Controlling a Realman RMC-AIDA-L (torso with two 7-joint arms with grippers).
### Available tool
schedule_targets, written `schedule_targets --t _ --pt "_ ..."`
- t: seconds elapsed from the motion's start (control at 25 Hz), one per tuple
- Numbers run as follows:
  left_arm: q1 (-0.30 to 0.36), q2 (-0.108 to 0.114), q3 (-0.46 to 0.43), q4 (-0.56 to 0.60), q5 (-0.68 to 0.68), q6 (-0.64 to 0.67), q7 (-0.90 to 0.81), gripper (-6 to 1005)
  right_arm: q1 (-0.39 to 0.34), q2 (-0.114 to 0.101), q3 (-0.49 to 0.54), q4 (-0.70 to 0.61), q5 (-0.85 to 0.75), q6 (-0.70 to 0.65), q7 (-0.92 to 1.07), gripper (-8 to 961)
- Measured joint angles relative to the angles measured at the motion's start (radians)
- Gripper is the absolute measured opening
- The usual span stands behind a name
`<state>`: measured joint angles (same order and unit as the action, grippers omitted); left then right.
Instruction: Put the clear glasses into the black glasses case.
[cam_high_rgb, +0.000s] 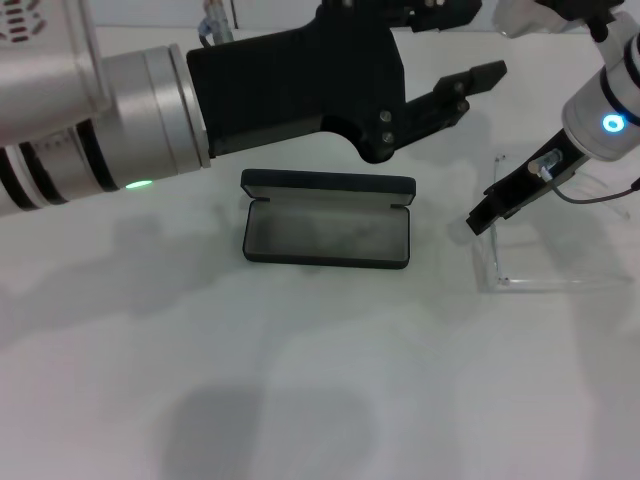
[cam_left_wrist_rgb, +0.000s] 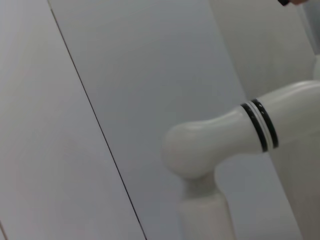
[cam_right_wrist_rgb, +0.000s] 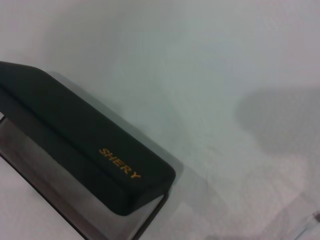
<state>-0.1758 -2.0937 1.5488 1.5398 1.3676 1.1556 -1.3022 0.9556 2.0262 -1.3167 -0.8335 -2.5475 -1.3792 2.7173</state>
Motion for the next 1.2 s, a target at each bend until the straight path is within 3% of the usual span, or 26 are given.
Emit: schedule_targets --t 0.56,1.2 --pt "0.005 0.002 -0.038 -0.017 -0.023 0.014 0.008 406 -0.029 0.002 -0.005 -0.026 0.015 -0.015 0.006 340" --pt "0.005 0.002 -0.084 -0.056 -0.085 0.066 0.004 396 -0.052 0.000 -0.001 -0.033 0.026 -0.051 0.028 231"
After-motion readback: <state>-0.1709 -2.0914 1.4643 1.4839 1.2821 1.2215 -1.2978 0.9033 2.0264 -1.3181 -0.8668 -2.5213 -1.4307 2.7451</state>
